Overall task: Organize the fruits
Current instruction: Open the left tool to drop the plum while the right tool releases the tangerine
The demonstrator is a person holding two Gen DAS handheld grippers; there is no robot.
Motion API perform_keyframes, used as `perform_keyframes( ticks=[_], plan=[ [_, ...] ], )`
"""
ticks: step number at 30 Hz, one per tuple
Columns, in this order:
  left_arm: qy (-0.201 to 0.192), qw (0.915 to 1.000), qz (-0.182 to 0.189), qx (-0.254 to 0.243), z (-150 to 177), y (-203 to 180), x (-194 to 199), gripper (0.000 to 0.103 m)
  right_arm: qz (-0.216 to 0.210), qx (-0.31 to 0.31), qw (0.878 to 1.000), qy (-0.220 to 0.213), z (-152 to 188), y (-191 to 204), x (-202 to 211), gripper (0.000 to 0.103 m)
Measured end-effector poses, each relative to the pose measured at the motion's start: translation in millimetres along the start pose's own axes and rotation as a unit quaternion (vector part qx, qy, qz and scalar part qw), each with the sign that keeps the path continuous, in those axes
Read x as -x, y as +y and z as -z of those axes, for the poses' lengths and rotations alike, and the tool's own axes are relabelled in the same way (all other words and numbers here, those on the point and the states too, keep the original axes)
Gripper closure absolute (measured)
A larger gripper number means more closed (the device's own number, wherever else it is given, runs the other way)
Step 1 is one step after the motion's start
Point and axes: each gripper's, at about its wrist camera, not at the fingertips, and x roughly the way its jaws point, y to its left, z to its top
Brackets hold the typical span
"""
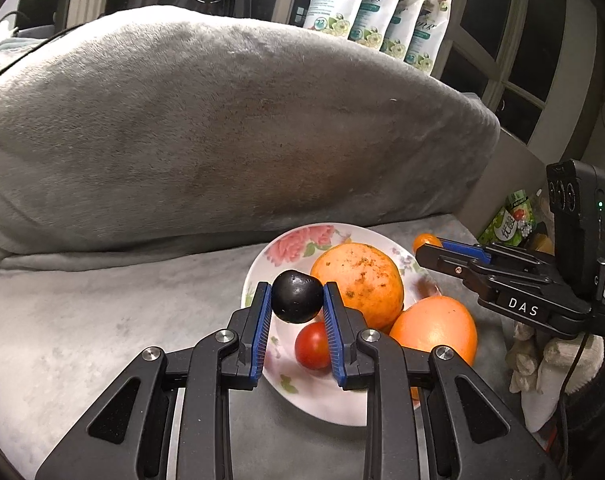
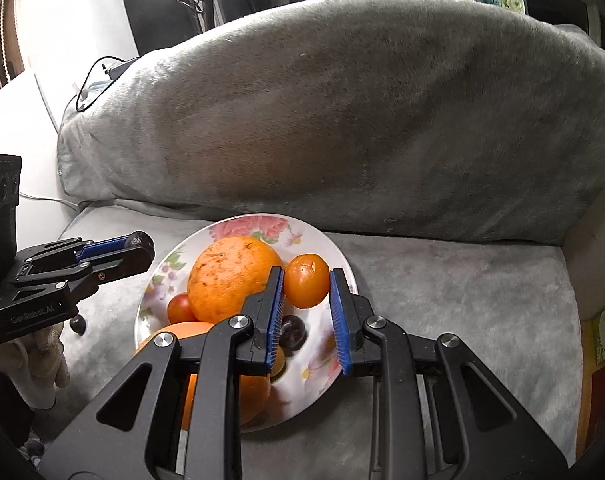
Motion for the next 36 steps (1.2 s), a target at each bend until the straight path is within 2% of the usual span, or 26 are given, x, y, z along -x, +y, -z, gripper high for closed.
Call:
perform_keyframes(
  ticks=[21,23,25,26,29,31,33,35,36],
  plan=[
    [0.01,0.9999,0.004,-0.002,-4,-3,-9,0.078,-0.017,-0.018,1.0,0.003,-1,-9,2,0.079],
    [0.01,0.9999,0.004,-0.001,-3,-3,-9,0.078,-0.017,-0.017,1.0,0.003,-2,-8,3,0.074],
    [0.009,1.0,0.004,-0.002,-3,-3,-8,0.078,-0.016,-0.015,1.0,-0.003,-2,-7,6,0.049],
    [0.009,1.0,0.004,-0.002,-3,-3,-7,0.077,-0.017,-0.016,1.0,-0.006,-3,-7,7,0.046],
    [0.008,1.0,0.004,-0.002,-3,-3,-6,0.071,-0.022,-0.018,1.0,-0.011,-4,-6,11,0.045],
    [0.005,1.0,0.007,-0.003,-4,-3,-4,0.071,-0.02,-0.016,1.0,-0.011,-5,-5,12,0.044],
    [0.004,0.9999,0.008,-0.006,-4,-4,-3,0.068,-0.017,-0.016,1.0,-0.011,-5,-5,12,0.037],
    [0.0,0.9999,0.008,-0.008,-5,-5,-1,0.047,-0.014,-0.017,1.0,-0.014,-5,-4,13,0.031],
    [-0.004,0.9999,0.009,-0.008,-5,-6,1,0.043,-0.012,-0.017,1.0,-0.015,-6,-4,13,0.029]
  ],
)
